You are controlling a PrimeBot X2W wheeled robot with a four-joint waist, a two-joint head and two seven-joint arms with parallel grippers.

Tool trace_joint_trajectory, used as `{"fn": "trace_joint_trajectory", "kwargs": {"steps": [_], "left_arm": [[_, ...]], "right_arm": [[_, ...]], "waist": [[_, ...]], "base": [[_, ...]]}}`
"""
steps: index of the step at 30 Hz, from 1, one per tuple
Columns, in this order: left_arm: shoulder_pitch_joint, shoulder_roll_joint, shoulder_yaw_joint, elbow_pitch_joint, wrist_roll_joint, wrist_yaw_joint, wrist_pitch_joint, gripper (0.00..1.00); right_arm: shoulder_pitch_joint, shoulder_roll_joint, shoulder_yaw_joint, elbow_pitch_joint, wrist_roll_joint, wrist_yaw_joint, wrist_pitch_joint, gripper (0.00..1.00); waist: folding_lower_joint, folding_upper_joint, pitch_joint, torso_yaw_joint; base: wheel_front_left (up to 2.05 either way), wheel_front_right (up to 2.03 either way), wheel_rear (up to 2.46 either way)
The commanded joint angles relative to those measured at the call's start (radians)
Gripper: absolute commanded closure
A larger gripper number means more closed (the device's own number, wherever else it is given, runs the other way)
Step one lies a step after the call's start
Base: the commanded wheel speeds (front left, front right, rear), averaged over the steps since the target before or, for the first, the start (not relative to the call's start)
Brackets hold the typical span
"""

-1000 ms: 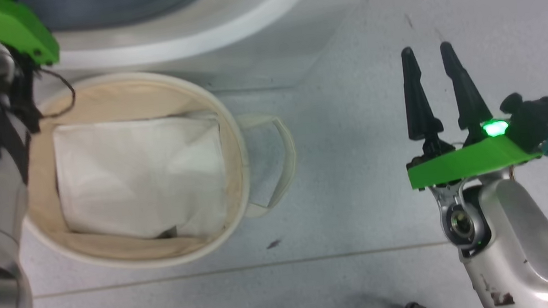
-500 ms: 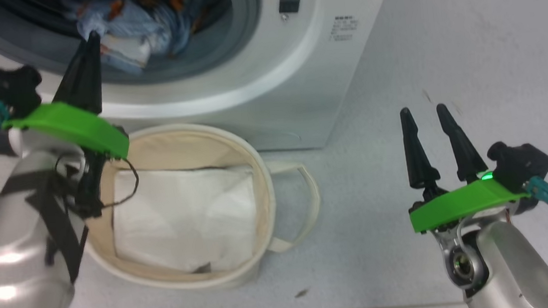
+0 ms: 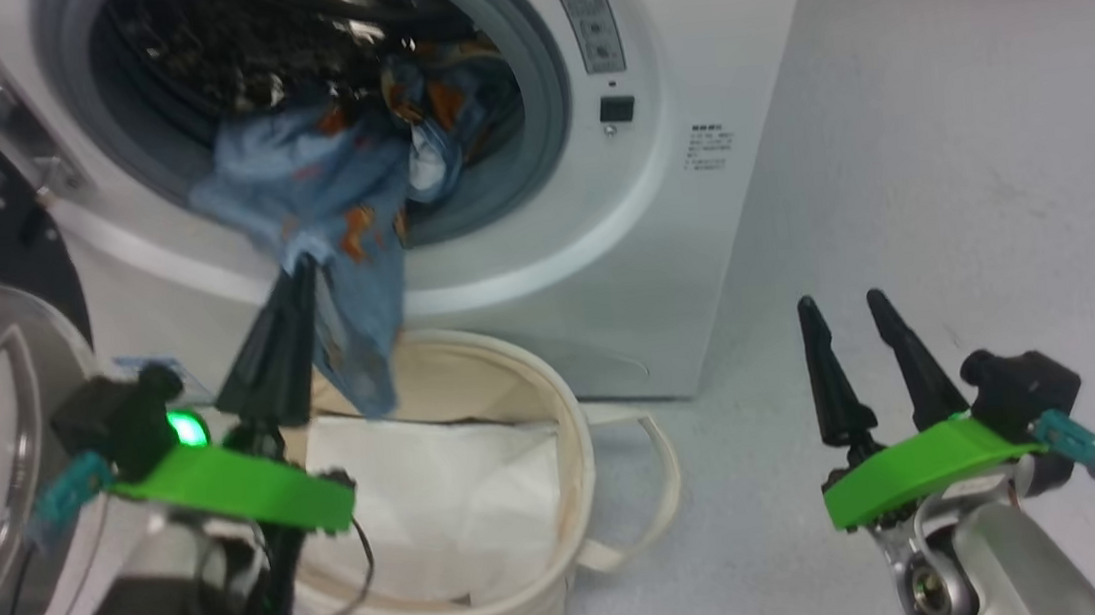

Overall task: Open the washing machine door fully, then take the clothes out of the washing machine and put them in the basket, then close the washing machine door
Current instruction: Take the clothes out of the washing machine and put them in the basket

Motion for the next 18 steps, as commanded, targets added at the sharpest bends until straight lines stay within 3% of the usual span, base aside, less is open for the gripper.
{"fn": "trace_joint_trajectory", "kwargs": {"steps": [1, 7, 10, 14, 18], "left_arm": [[0.003, 0.044, 0.04, -0.091, -0.003, 0.016, 0.011, 1.0], [0.139, 0.073, 0.046, -0.292, -0.018, 0.09, 0.072, 1.0], [0.186, 0.073, 0.051, -0.353, -0.045, 0.106, 0.091, 1.0], [0.205, 0.076, 0.046, -0.338, -0.046, 0.112, 0.096, 1.0], [0.196, 0.06, 0.037, -0.234, -0.056, 0.094, 0.079, 1.0]], "right_arm": [[0.003, -0.009, 0.031, -0.022, 0.009, 0.001, -0.012, 0.0], [0.014, -0.016, 0.048, -0.012, 0.022, 0.001, -0.012, 0.0], [0.016, -0.019, 0.046, -0.014, 0.026, 0.001, -0.012, 0.0], [0.012, -0.02, 0.053, -0.015, 0.027, 0.001, -0.012, 0.0], [0.003, -0.02, 0.053, -0.019, 0.027, 0.001, -0.012, 0.0]], "waist": [[0.0001, -0.0001, -0.039, 0.015], [0.0001, -0.0001, -0.073, 0.016], [0.0001, -0.0001, -0.074, 0.018], [0.0001, -0.0001, -0.064, 0.016], [0.0001, -0.0001, -0.05, 0.001]], "base": [[0.0, 0.0, 0.0], [0.0, 0.0, 0.0], [0.0, 0.0, 0.0], [0.0, 0.0, 0.0], [0.0, 0.0, 0.0]]}}
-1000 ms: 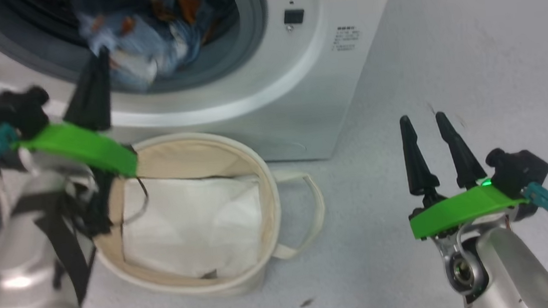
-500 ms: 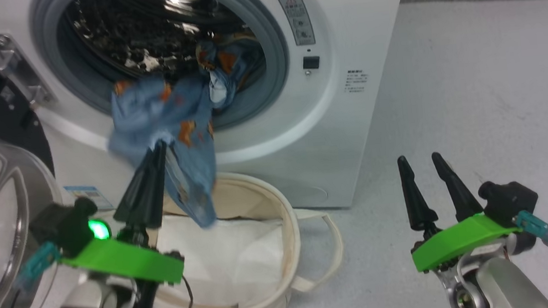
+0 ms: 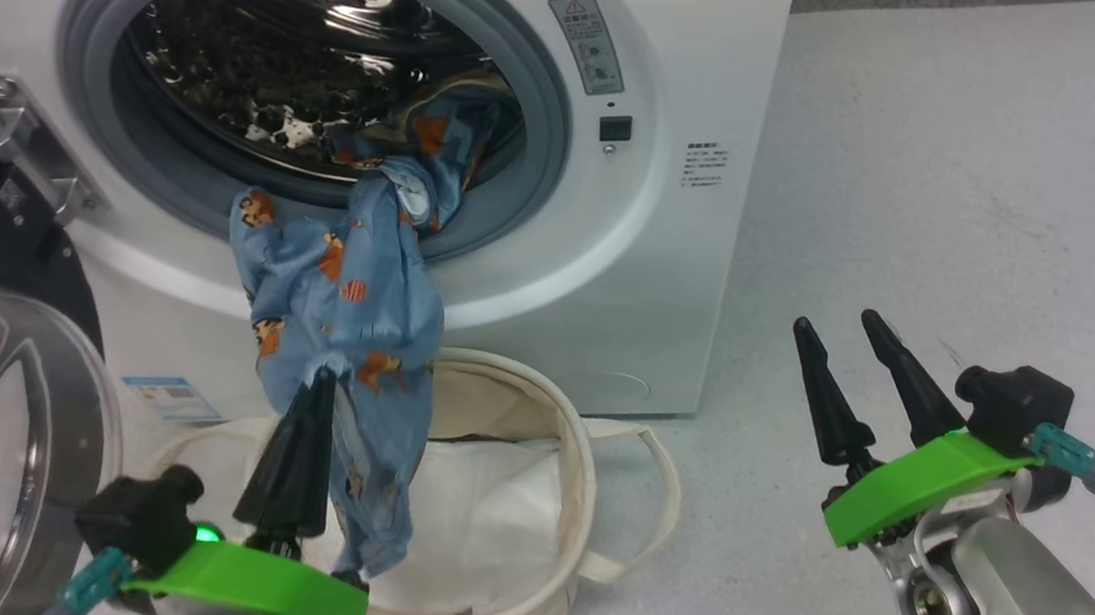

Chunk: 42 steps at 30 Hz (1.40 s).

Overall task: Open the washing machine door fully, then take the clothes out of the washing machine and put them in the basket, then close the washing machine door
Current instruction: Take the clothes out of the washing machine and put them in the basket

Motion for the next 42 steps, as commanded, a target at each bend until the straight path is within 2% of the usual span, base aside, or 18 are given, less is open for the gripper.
{"fn": "trace_joint_trajectory", "kwargs": {"steps": [1, 5, 13, 17, 25, 35, 42], "left_arm": [[-0.05, 0.011, 0.039, 0.014, -0.009, -0.015, -0.015, 1.0], [-0.076, -0.008, 0.029, 0.15, -0.018, -0.046, -0.033, 1.0], [-0.197, -0.059, -0.007, 0.512, -0.016, -0.119, -0.067, 1.0], [-0.254, -0.073, -0.024, 0.642, 0.009, -0.132, -0.084, 1.0], [-0.371, -0.134, -0.022, 0.93, -0.047, -0.157, -0.1, 1.0], [-0.48, -0.142, -0.065, 1.086, -0.154, -0.159, -0.085, 1.0], [-0.519, -0.134, -0.098, 1.168, -0.197, -0.159, -0.06, 1.0]], "right_arm": [[-0.025, -0.003, 0.02, -0.035, 0.006, 0.001, -0.012, 0.0], [-0.032, -0.003, 0.018, -0.041, 0.003, 0.001, -0.012, 0.0], [-0.062, -0.001, 0.012, -0.067, -0.013, 0.001, -0.012, 0.0], [-0.073, 0.003, 0.008, -0.081, -0.019, 0.001, -0.012, 0.0], [-0.1, 0.014, 0.0, -0.115, -0.035, 0.001, -0.012, 0.0], [-0.135, 0.028, -0.035, -0.172, -0.047, 0.001, -0.012, 0.0], [-0.15, 0.032, -0.041, -0.186, -0.051, 0.001, -0.012, 0.0]], "waist": [[0.0001, -0.0001, 0.01, -0.009], [0.0001, -0.0001, 0.031, -0.023], [0.0001, -0.0001, 0.102, -0.046], [0.0001, -0.0001, 0.133, -0.058], [0.0001, -0.0001, 0.216, -0.099], [0.0001, -0.0001, 0.323, -0.132], [0.0001, -0.0001, 0.352, -0.138]], "base": [[0.0, 0.0, 0.0], [0.0, 0.0, 0.0], [0.0, 0.0, 0.0], [0.0, 0.0, 0.0], [0.0, 0.0, 0.0], [0.0, 0.0, 0.0], [0.0, 0.0, 0.0]]}}
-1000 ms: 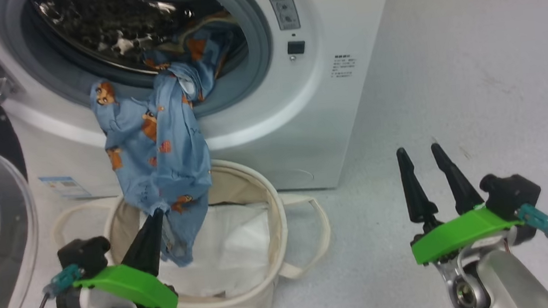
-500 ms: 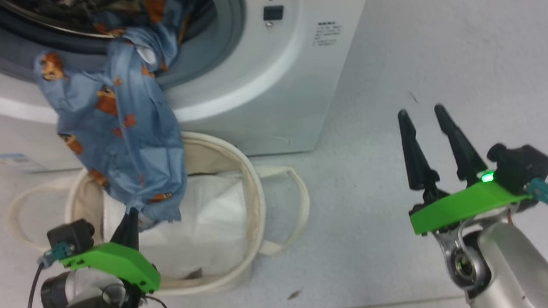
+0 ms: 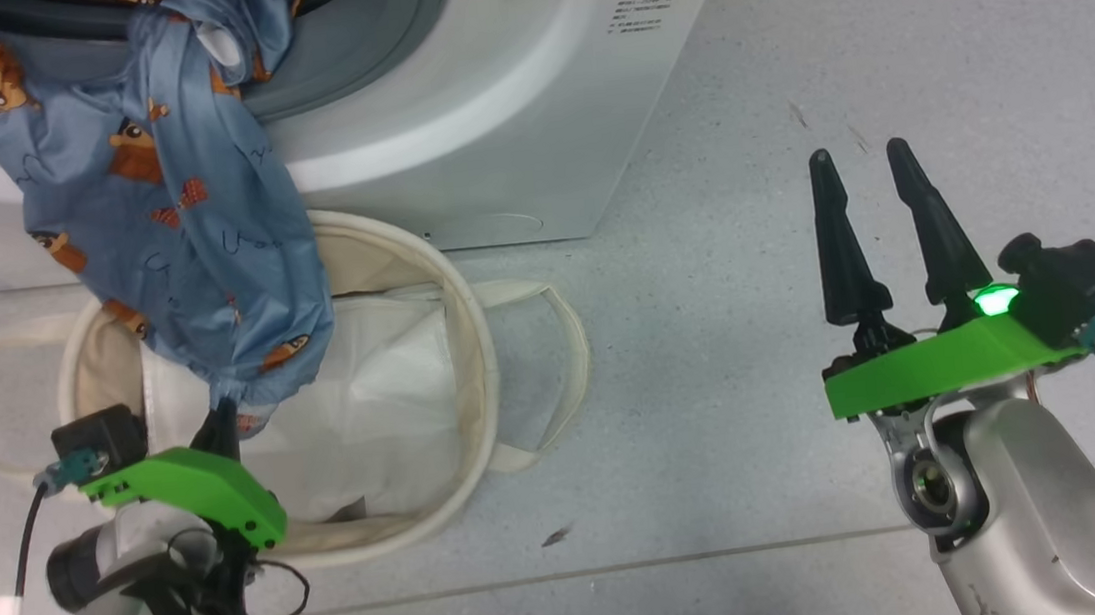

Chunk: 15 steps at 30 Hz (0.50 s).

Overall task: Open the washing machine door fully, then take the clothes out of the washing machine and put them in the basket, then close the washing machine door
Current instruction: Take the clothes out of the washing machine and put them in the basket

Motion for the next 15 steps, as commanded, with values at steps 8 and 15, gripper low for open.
{"fn": "trace_joint_trajectory", "kwargs": {"steps": [8, 15], "left_arm": [[0.003, 0.034, -0.021, -0.047, -0.062, -0.006, -0.017, 0.0], [0.04, 0.069, -0.081, -0.078, -0.074, -0.006, -0.041, 0.0]], "right_arm": [[-0.007, 0.012, 0.014, -0.018, -0.001, 0.001, -0.012, 0.0], [0.013, 0.012, 0.026, 0.019, 0.008, 0.001, -0.012, 0.0]], "waist": [[0.0, 0.0, -0.031, 0.0], [0.0, 0.0, -0.119, 0.01]], "base": [[0.0, 0.0, 0.0], [0.0, 0.0, 0.0]]}}
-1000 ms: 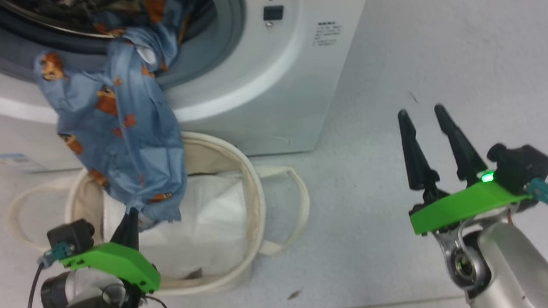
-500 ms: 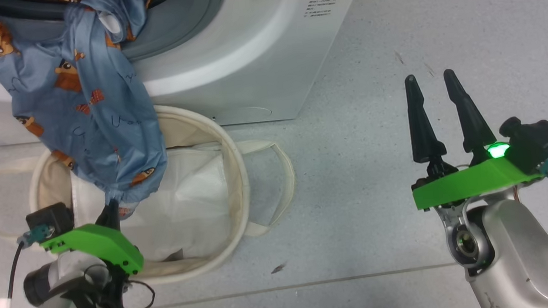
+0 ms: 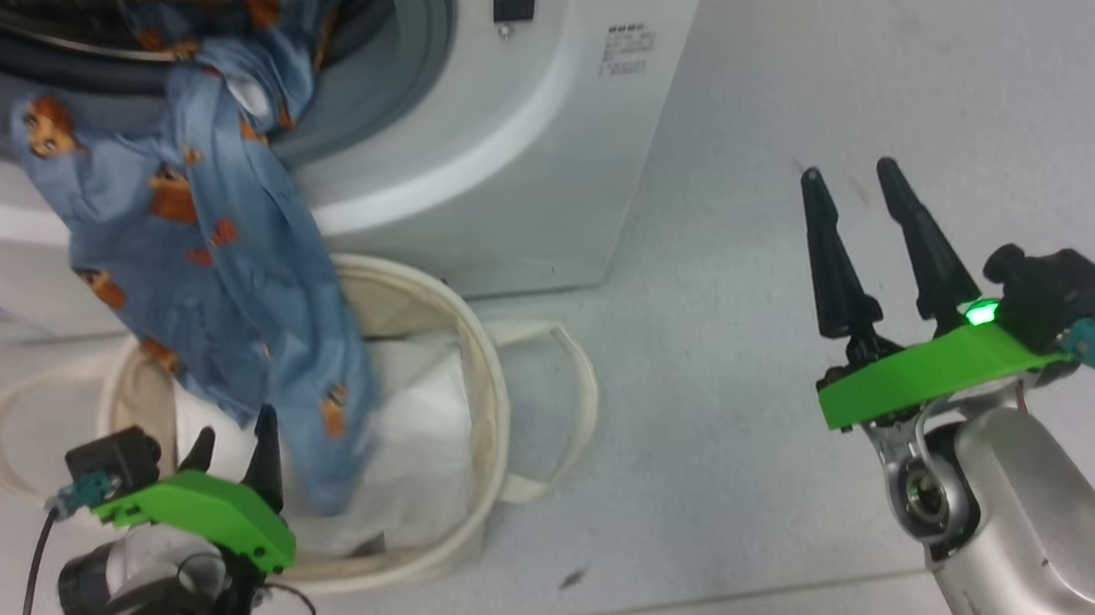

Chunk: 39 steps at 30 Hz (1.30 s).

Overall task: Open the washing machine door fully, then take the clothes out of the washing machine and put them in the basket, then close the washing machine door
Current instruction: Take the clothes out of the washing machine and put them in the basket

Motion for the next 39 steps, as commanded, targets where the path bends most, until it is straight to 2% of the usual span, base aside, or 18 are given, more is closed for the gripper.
{"fn": "trace_joint_trajectory", "kwargs": {"steps": [1, 4, 6, 12, 17, 25, 34, 39], "left_arm": [[0.006, 0.052, 0.011, -0.028, 0.008, -0.005, -0.02, 0.0], [0.011, 0.063, 0.013, -0.047, 0.008, -0.005, -0.023, 0.0], [0.009, 0.09, 0.043, -0.085, 0.031, -0.006, -0.024, 0.0], [0.071, 0.134, 0.209, -0.233, 0.143, -0.006, -0.024, 0.0], [0.165, 0.138, 0.337, -0.382, 0.253, 0.011, -0.024, 0.0], [0.318, 0.128, 0.449, -0.581, 0.349, 0.076, -0.024, 0.0], [0.493, 0.19, 0.528, -0.795, 0.355, 0.174, -0.009, 0.0], [0.551, 0.19, 0.53, -0.857, 0.35, 0.202, 0.01, 0.0]], "right_arm": [[0.019, 0.007, 0.024, -0.018, 0.006, 0.001, -0.012, 0.0], [0.029, 0.003, 0.026, -0.008, 0.009, 0.001, -0.012, 0.0], [0.041, -0.002, 0.027, 0.0, 0.008, 0.001, -0.012, 0.0], [0.078, -0.009, 0.035, 0.025, 0.013, 0.001, -0.012, 0.0], [0.107, -0.015, 0.044, 0.042, 0.018, 0.001, -0.012, 0.0], [0.138, -0.024, 0.062, 0.059, 0.013, 0.001, -0.012, 0.0], [0.153, -0.006, 0.057, 0.061, 0.004, 0.001, -0.012, 0.0], [0.155, -0.004, 0.052, 0.059, 0.0, 0.001, -0.012, 0.0]], "waist": [[0.0, 0.0, -0.051, 0.008], [0.0, 0.0, -0.08, 0.015], [0.0, 0.0, -0.109, 0.023], [0.0, 0.0, -0.193, 0.04], [0.0, 0.0, -0.257, 0.05], [0.0, 0.0, -0.329, 0.056], [0.0, 0.0, -0.352, 0.032], [0.0, 0.0, -0.353, 0.031]], "base": [[0.0, 0.0, 0.0], [0.0, 0.0, 0.0], [0.0, 0.0, 0.0], [0.0, 0.0, 0.0], [0.0, 0.0, 0.0], [0.0, 0.0, 0.0], [0.0, 0.0, 0.0], [0.0, 0.0, 0.0]]}}
